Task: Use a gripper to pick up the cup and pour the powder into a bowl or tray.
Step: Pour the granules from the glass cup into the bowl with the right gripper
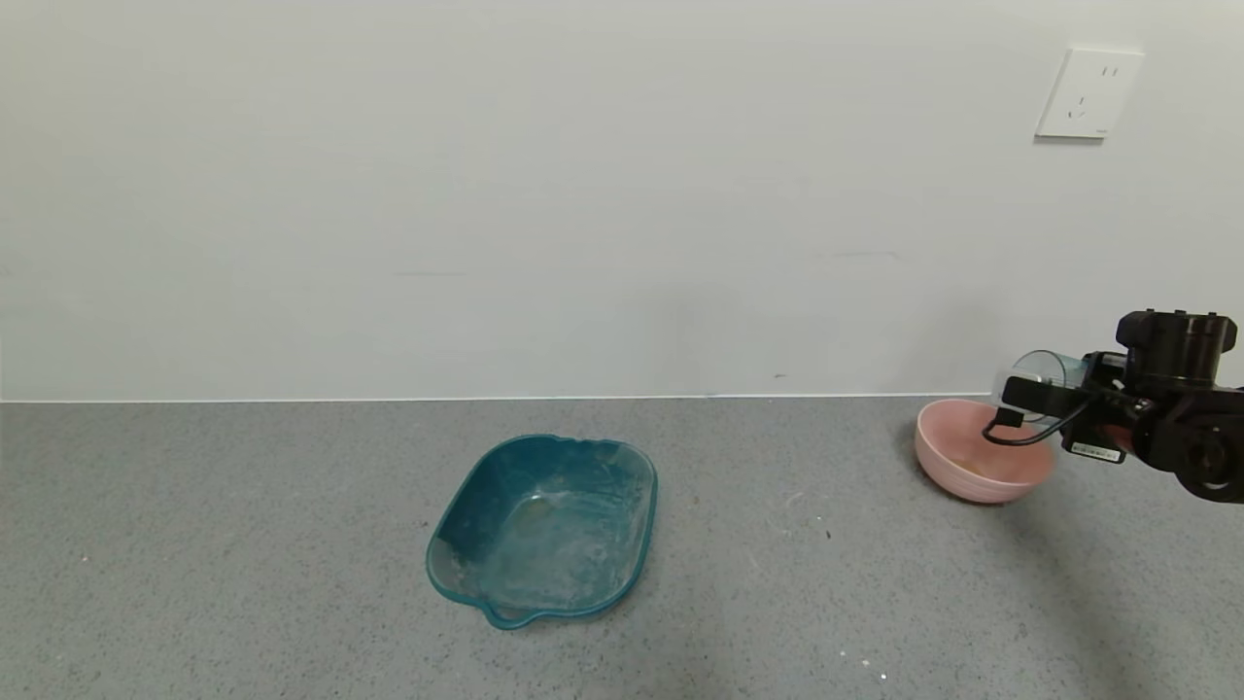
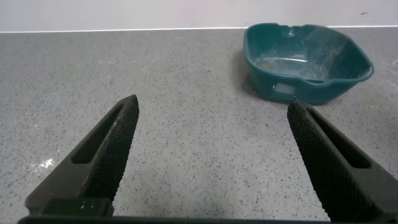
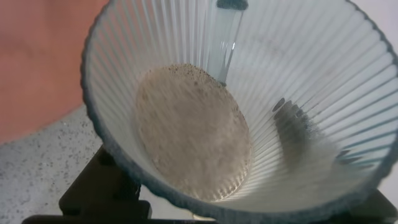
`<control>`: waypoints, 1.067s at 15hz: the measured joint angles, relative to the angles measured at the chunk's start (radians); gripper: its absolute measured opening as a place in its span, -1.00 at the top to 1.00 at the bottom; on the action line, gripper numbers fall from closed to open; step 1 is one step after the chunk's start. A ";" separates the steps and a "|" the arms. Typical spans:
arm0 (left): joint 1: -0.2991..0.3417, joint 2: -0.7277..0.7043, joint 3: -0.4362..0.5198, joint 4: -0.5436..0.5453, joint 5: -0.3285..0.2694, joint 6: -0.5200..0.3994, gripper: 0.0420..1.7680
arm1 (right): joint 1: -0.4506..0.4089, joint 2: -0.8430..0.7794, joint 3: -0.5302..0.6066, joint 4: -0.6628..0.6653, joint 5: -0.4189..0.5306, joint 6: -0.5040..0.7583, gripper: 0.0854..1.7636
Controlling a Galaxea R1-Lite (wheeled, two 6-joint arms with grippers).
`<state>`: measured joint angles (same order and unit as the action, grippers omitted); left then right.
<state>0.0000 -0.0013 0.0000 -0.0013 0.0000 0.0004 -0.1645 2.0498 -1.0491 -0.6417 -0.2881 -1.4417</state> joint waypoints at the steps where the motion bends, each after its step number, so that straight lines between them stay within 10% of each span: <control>1: 0.000 0.000 0.000 0.000 0.000 0.000 -0.94 | 0.000 0.000 0.001 0.000 0.000 -0.023 -0.51; 16: 0.000 0.000 0.000 0.000 0.000 0.000 -0.94 | 0.035 0.015 -0.004 -0.062 -0.075 -0.231 -0.51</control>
<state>0.0000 -0.0013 0.0000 -0.0009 0.0000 0.0000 -0.1294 2.0651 -1.0536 -0.7038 -0.3628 -1.6726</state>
